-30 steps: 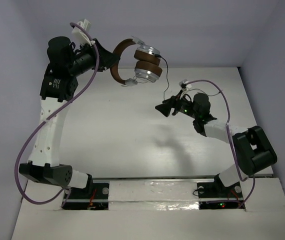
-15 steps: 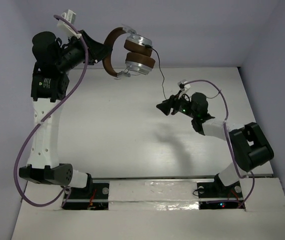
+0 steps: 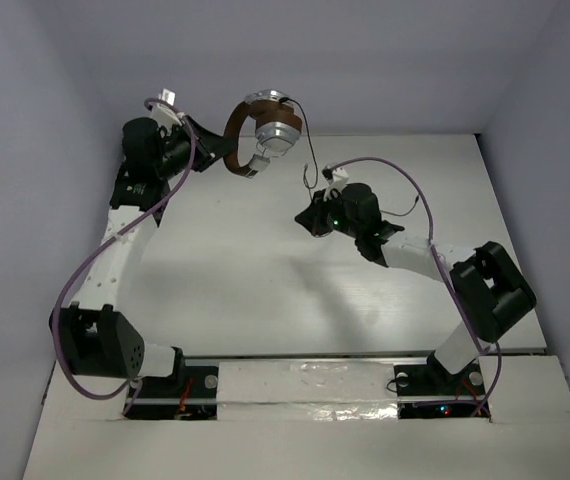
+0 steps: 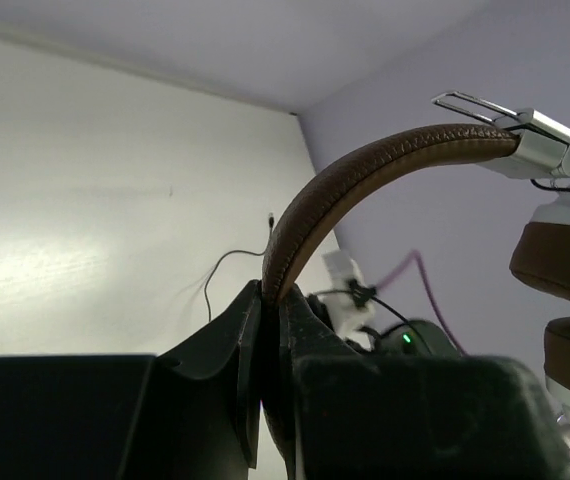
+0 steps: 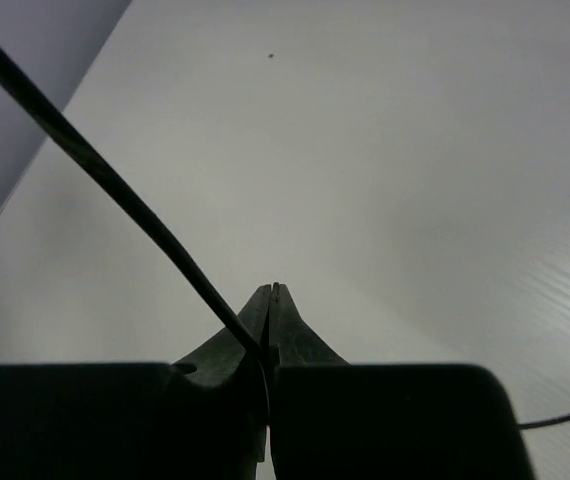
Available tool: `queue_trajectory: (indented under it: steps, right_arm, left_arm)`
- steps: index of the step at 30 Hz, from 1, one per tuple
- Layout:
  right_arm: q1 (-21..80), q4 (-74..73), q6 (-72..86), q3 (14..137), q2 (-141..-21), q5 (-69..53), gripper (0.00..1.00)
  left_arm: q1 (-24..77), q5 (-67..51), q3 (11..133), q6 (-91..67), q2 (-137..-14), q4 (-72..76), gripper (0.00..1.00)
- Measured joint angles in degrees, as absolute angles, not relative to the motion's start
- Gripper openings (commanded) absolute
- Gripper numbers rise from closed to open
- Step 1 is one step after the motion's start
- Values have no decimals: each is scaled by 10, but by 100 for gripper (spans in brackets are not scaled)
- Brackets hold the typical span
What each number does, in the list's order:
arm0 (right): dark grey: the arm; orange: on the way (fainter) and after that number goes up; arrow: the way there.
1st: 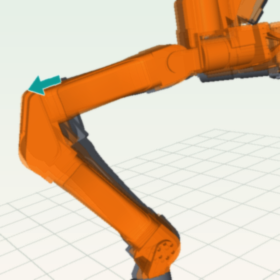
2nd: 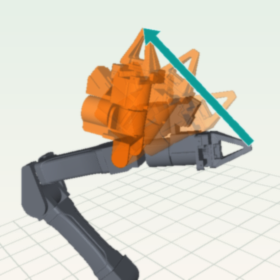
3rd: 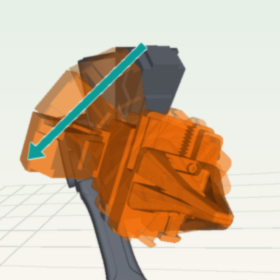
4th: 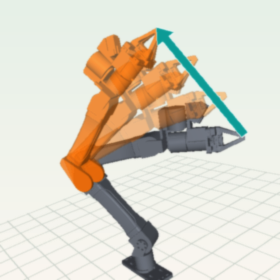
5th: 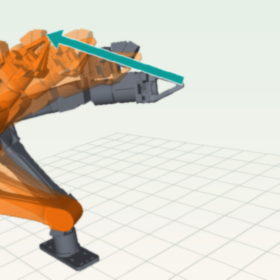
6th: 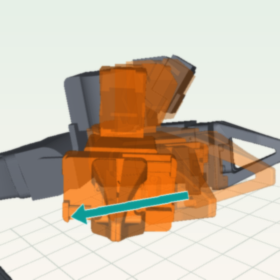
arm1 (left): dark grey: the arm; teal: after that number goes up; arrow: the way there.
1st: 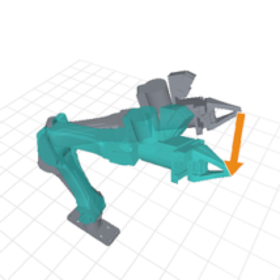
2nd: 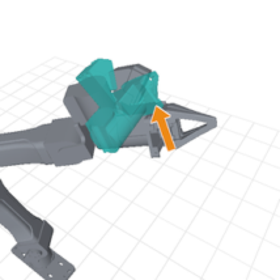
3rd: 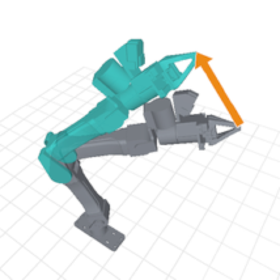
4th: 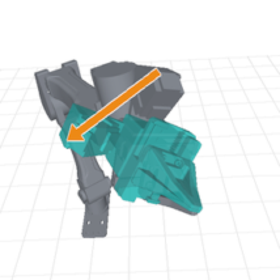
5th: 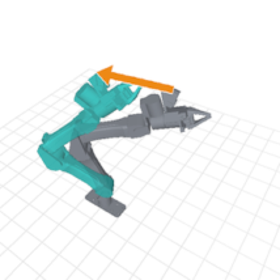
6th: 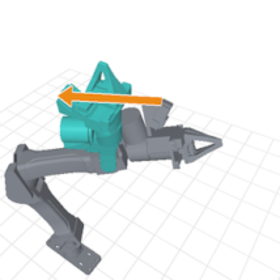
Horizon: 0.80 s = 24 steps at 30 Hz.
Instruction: Wrap the headphones
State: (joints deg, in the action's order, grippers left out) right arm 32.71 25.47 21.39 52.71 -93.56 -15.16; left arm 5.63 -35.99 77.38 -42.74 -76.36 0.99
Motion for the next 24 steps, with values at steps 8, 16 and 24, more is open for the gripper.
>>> queue_trajectory:
  steps: [8,16,24]
  right_arm:
    - [353,87,244,547,-928,-15,0]
    - [357,-23,257,547,-924,81,0]
    - [473,-110,252,616,-913,166,0]
  left_arm:
    - [33,-303,637,-573,-815,130,0]
    - [-20,-314,604,-674,-836,235,0]
    - [-4,-209,559,-660,-812,224,0]
